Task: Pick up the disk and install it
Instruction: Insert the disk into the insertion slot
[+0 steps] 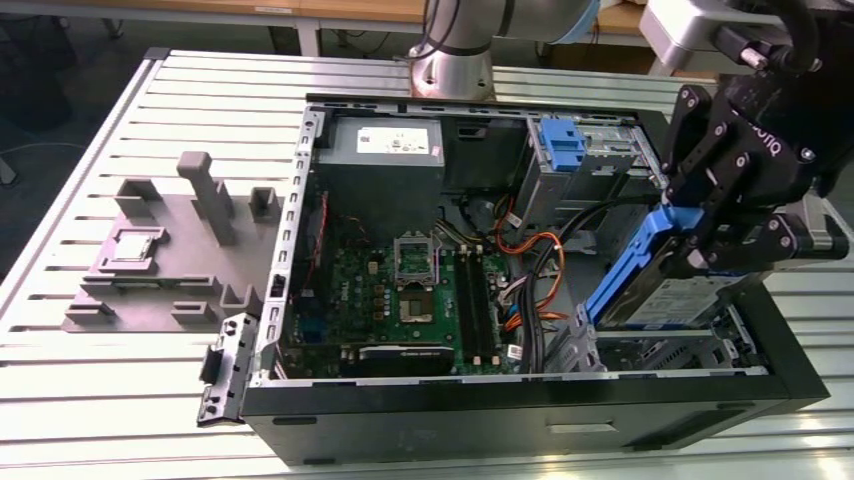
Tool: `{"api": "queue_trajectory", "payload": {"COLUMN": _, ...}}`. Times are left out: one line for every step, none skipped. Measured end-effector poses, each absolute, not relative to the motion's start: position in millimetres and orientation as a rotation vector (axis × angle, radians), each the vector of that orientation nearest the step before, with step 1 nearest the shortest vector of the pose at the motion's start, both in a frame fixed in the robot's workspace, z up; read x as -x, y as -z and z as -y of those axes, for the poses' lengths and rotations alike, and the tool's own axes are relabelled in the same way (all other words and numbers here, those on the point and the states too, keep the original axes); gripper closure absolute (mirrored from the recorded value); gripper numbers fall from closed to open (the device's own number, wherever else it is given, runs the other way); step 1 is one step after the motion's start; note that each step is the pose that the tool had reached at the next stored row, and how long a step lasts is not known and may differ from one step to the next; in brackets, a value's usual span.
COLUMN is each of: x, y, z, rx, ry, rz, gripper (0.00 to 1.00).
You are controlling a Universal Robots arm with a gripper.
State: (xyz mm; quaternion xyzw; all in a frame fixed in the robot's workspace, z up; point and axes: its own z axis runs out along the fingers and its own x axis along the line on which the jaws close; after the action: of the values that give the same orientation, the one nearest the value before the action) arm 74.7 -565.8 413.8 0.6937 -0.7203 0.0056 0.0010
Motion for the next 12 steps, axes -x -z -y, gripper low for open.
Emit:
{"api": "queue_trajectory", "payload": {"x": -74.7, "y": -413.1, "z": 565.8, "rx": -2.178, "ry": -0.017, "rz": 2.261, "gripper": 0.63}}
{"api": "queue_trajectory", "payload": {"x": -74.7, "y": -412.3, "z": 565.8, "rx": -2.178, "ry": -0.018, "rz": 2.261, "gripper": 0.63}}
{"api": "queue_trajectory", "payload": {"x": -74.7, "y": -411.5, "z": 565.9, "rx": -2.178, "ry": -0.018, "rz": 2.261, "gripper": 0.63}}
{"api": "queue_trajectory", "payload": {"x": -74.7, "y": -410.8, "z": 565.9, "rx": -2.178, "ry": -0.018, "rz": 2.261, "gripper": 0.63}}
{"api": "queue_trajectory", "payload": {"x": -74.7, "y": -410.0, "z": 566.0, "rx": -2.178, "ry": -0.017, "rz": 2.262, "gripper": 0.63}}
{"api": "queue_trajectory", "payload": {"x": -74.7, "y": -409.2, "z": 566.1, "rx": -2.178, "ry": -0.018, "rz": 2.261, "gripper": 0.63}}
{"api": "queue_trajectory", "payload": {"x": -74.7, "y": -408.5, "z": 566.1, "rx": -2.178, "ry": -0.018, "rz": 2.261, "gripper": 0.63}}
{"api": "queue_trajectory", "payload": {"x": -74.7, "y": -407.8, "z": 566.1, "rx": -2.178, "ry": -0.018, "rz": 2.261, "gripper": 0.63}}
{"api": "queue_trajectory", "payload": {"x": -74.7, "y": -407.1, "z": 566.2, "rx": -2.178, "ry": -0.018, "rz": 2.261, "gripper": 0.63}}
{"api": "queue_trajectory", "payload": {"x": -74.7, "y": -406.5, "z": 566.2, "rx": -2.178, "ry": -0.018, "rz": 2.261, "gripper": 0.63}}
{"api": "queue_trajectory", "payload": {"x": -74.7, "y": -405.9, "z": 566.3, "rx": -2.178, "ry": -0.018, "rz": 2.261, "gripper": 0.63}}
{"api": "queue_trajectory", "payload": {"x": -74.7, "y": -405.3, "z": 566.3, "rx": -2.178, "ry": -0.018, "rz": 2.261, "gripper": 0.63}}
